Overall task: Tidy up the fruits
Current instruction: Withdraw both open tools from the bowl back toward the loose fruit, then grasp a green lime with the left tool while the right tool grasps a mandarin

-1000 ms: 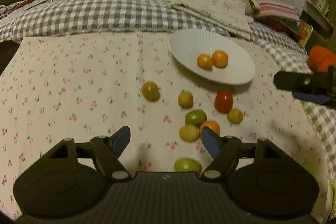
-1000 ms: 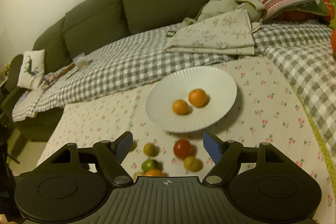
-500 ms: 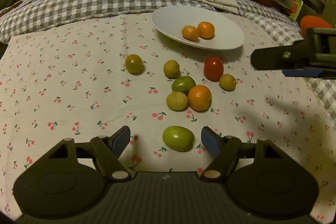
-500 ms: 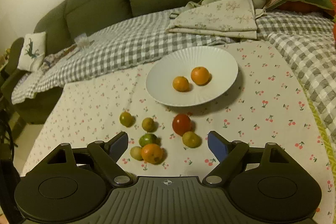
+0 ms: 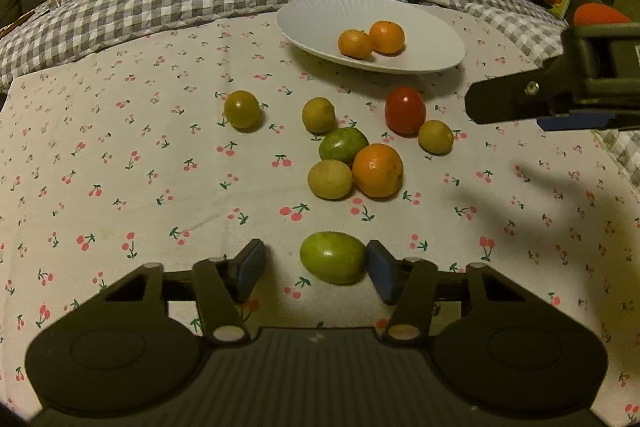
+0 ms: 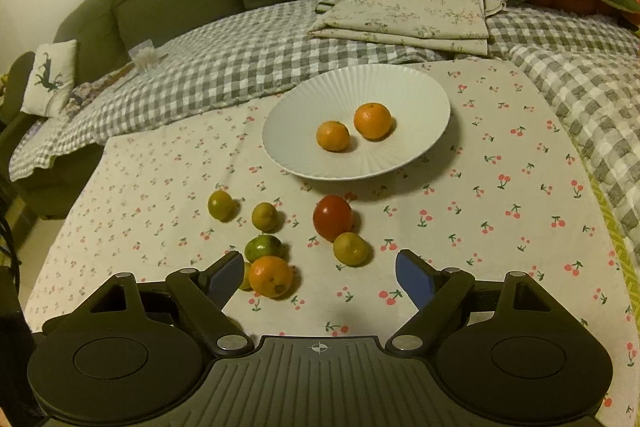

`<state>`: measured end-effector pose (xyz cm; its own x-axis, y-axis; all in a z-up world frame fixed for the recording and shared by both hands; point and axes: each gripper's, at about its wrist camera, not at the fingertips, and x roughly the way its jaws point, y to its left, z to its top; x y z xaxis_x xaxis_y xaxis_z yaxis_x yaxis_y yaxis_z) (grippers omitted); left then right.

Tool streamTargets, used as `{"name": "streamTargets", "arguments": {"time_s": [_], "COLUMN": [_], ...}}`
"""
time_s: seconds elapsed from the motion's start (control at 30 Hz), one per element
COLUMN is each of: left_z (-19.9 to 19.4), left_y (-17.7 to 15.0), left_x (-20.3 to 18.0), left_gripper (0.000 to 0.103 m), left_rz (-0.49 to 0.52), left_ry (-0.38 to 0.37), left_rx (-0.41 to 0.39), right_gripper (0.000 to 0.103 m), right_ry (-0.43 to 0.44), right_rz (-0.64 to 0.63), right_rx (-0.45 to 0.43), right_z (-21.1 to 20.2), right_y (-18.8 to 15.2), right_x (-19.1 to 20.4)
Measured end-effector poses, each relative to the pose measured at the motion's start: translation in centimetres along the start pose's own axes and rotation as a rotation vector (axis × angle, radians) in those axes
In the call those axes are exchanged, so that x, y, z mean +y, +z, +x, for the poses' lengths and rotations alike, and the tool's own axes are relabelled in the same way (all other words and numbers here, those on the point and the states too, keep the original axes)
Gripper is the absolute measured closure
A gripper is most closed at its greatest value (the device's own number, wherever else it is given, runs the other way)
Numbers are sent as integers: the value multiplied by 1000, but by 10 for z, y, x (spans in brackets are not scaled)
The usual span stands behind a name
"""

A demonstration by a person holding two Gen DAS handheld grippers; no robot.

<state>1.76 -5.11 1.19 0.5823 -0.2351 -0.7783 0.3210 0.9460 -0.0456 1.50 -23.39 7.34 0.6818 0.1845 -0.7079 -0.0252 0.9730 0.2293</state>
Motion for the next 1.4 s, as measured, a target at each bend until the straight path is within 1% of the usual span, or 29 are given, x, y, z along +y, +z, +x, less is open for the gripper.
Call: {"name": "streamTargets", "arguments": {"time_s": [0.07,0.13,0.17,0.23,0.3,0.4,0.5,0.6,0.73,0.8,0.83,0.9,1.0,1.03,1.1,1.17,1.27,1.4], "left_z": [0,-1,-2,-5,-6,-9,-13,-14,-15,-16,-16,-17,-16,-15,-15,-15,-16,-19], "left_y": [0,1,1,2,4,10,15,17,19,18,18,17,17,17,18,19,20,21], "left_x": [-1,-1,-1,0,5,20,35,48,69,75,78,83,88,88,89,89,89,90], "left_gripper": [56,69,69,70,70,70,70,70,70,70,70,70,70,70,70,70,70,70], "left_rz": [4,10,11,12,-7,-80,-146,-199,-287,-317,-328,-343,-363,-368,-375,-378,-377,-380], "left_ry": [-9,-23,-27,-10,-2,4,39,67,60,62,64,66,61,59,54,46,39,38], "left_rx": [-6,-15,-18,-23,-25,-28,-41,-38,-31,-31,-31,-31,-27,-25,-24,-24,-29,-38], "right_gripper": [18,18,18,18,18,18,18,20,23,30,32,40,47,48,55,60,70,71], "right_ry": [-4,-4,-3,-3,1,12,20,20,47,68,70,69,57,55,50,47,47,42], "right_rz": [0,3,6,9,12,18,8,-29,-107,-140,-160,-200,-262,-282,-322,-349,-374,-387], "right_rx": [2,3,5,7,11,27,48,62,70,76,80,80,69,65,52,46,60,64], "right_z": [1,2,3,4,6,11,20,28,37,41,44,50,60,63,68,72,77,74], "right_y": [0,0,0,0,-1,-3,-6,-10,-16,-20,-21,-23,-26,-26,-27,-28,-30,-30], "right_x": [-1,-2,-2,-3,-4,-5,-2,4,18,23,26,31,38,40,44,48,51,52]}}
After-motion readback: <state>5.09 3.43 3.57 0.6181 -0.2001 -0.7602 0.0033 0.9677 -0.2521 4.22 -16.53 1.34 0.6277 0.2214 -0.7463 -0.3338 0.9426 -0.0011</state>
